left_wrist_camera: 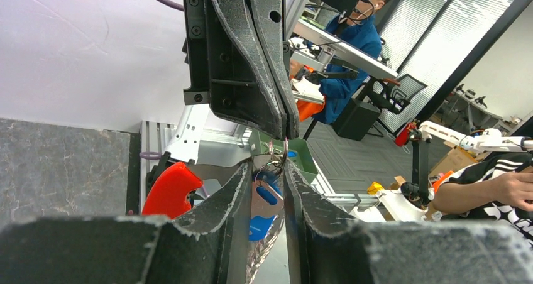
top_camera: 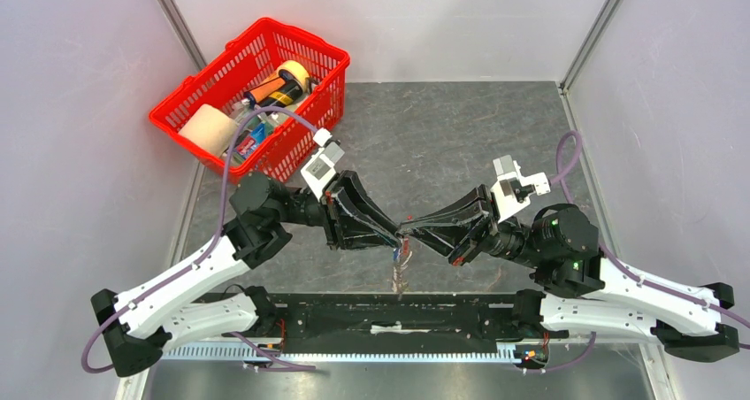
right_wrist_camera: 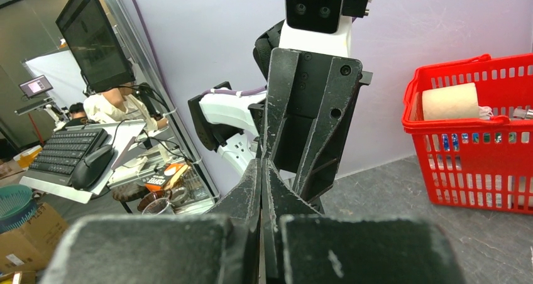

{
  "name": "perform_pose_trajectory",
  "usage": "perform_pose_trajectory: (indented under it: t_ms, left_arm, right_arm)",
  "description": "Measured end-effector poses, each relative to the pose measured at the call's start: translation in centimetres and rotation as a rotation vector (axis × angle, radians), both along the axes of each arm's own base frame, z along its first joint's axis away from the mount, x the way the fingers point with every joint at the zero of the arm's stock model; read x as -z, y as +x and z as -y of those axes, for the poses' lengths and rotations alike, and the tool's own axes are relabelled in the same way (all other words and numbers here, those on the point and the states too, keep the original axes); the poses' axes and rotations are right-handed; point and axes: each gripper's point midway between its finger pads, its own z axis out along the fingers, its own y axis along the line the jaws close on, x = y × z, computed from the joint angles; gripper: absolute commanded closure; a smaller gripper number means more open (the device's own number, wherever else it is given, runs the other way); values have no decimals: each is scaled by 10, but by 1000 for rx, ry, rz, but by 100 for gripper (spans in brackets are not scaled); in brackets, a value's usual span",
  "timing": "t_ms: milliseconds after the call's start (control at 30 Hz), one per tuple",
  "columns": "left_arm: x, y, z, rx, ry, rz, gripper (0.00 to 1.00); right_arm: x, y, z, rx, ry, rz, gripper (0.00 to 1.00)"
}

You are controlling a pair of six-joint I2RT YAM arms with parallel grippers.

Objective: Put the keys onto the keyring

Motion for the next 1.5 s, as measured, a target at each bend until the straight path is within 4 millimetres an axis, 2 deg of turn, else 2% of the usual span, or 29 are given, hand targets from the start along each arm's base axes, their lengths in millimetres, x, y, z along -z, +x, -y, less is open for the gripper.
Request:
perform_pose_trajectory:
  t_ms: [533, 767, 1033, 1233, 1500]
  left_arm:
    - [2, -2, -2, 0, 2, -1, 71]
    - [3, -2, -2, 4, 4, -1, 79]
    - [4, -4, -3, 17, 7, 5, 98]
    - [3, -5, -4, 18, 4, 7, 97]
    - [2, -6, -5, 16, 1, 9, 76]
  right_arm:
    - [0, 0, 0, -1, 2, -3, 100]
    - [0, 0, 0, -2, 0, -4, 100]
    - [1, 0, -2, -4, -2, -7, 100]
    - [0, 0, -1, -4, -1, -8, 100]
    - [-3, -2, -1, -17, 12, -13, 100]
